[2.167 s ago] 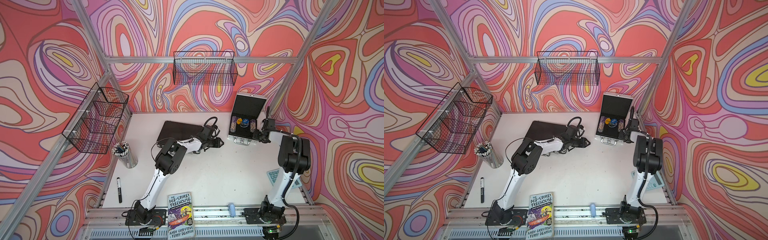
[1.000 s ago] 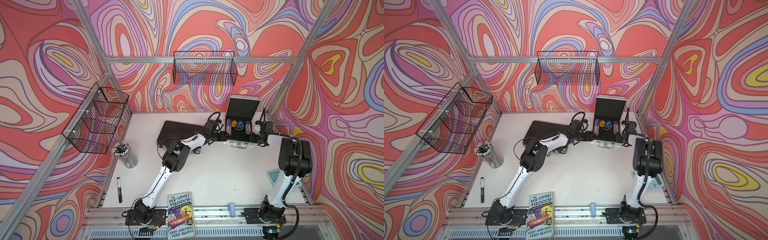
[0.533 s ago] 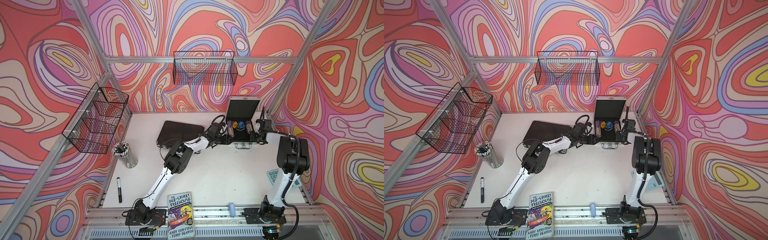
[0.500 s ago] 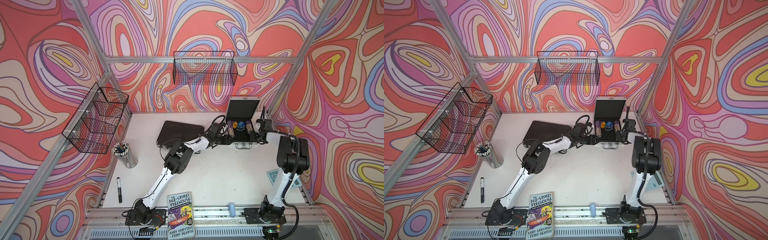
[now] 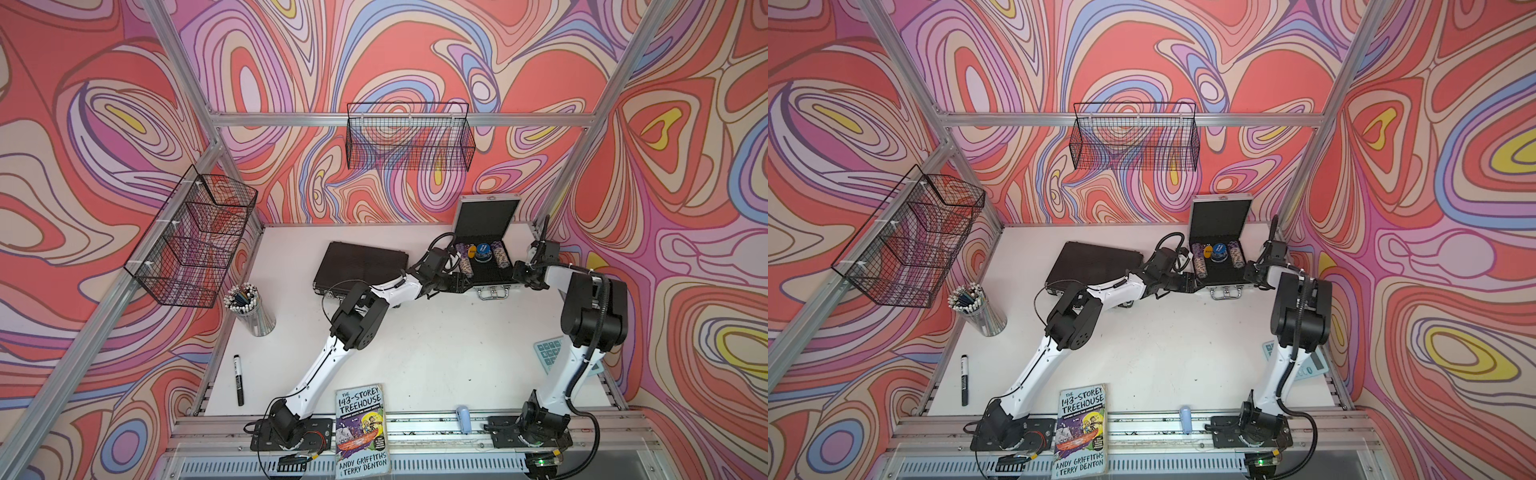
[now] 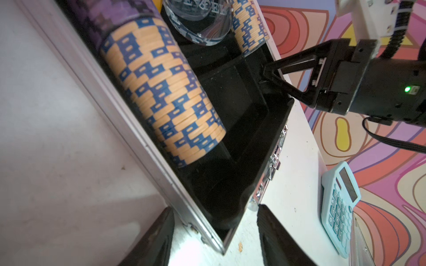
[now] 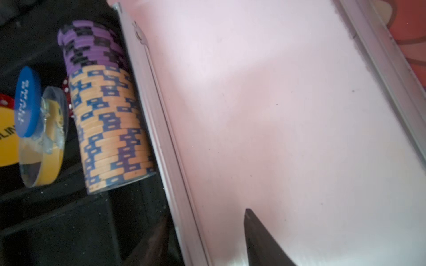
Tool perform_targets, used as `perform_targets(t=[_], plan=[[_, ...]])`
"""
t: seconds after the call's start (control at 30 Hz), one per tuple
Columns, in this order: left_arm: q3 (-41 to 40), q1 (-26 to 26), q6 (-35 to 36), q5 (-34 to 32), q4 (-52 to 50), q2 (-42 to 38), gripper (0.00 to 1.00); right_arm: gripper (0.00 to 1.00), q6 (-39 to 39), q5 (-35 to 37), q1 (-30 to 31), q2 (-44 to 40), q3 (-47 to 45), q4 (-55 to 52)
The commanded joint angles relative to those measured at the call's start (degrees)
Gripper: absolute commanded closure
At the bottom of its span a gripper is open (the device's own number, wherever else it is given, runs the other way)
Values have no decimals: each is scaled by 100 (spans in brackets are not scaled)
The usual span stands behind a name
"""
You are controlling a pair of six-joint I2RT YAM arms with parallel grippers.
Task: Open the poker set cases
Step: Adjust the poker set case at the center of the board.
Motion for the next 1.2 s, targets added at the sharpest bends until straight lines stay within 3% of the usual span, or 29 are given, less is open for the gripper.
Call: perform_targets(t=[0.0, 0.2, 0.57, 1.17], plan=[[194, 31, 36, 40, -116, 85, 41, 47, 133, 149, -7, -155, 59, 41], [194, 145, 56, -17, -87, 84, 41, 48, 244, 6, -7, -250, -81, 213], [839, 235, 11, 15, -231, 502, 40, 62, 754, -549, -7, -257, -515, 558], [1662, 244, -86, 47, -437, 1004, 38, 68, 1693, -407, -25, -320, -700, 925]])
